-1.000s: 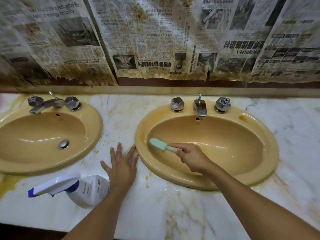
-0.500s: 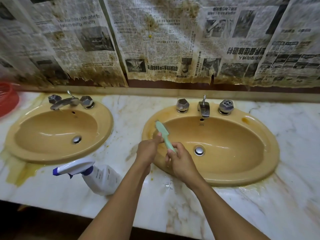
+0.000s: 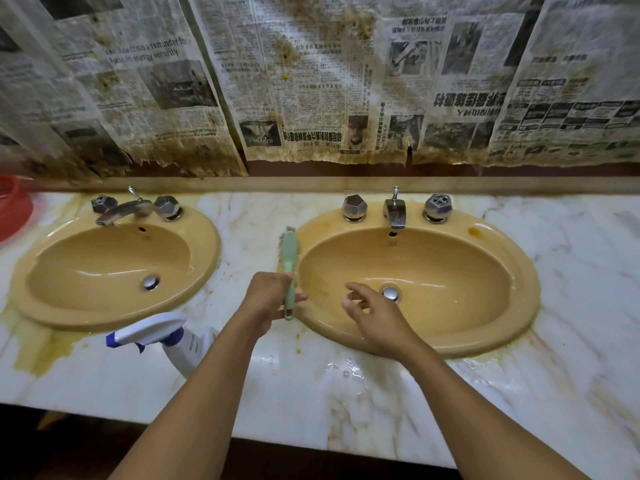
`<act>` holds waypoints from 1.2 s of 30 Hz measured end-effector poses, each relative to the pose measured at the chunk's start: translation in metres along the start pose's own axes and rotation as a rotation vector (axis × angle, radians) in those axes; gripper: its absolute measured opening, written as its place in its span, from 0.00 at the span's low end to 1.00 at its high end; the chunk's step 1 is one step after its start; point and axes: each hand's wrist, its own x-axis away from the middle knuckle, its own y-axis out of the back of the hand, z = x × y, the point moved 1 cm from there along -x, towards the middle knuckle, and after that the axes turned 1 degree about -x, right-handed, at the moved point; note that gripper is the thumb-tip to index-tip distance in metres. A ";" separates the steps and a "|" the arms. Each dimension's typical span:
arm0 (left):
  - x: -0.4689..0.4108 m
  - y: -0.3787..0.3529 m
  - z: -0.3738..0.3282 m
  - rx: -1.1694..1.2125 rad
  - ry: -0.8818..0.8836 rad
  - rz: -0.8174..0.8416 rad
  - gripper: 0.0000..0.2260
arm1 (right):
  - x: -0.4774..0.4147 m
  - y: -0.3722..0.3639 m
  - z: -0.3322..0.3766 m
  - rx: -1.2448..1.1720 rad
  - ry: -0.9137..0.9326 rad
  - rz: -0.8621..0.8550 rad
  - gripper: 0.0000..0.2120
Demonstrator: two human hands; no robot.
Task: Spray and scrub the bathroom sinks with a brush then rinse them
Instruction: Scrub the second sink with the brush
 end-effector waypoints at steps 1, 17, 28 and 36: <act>0.000 0.002 0.002 -0.043 -0.032 -0.021 0.11 | 0.004 0.012 -0.007 0.033 -0.001 -0.032 0.22; -0.020 0.012 0.017 -1.083 -0.320 -0.252 0.15 | 0.118 0.123 -0.173 0.727 -0.137 -0.549 0.34; -0.028 0.012 0.007 -1.191 -0.261 -0.183 0.15 | 0.113 0.119 -0.176 0.813 -0.124 -0.601 0.33; -0.006 0.018 0.035 -0.924 -0.302 -0.058 0.09 | 0.111 0.119 -0.178 0.809 -0.096 -0.629 0.33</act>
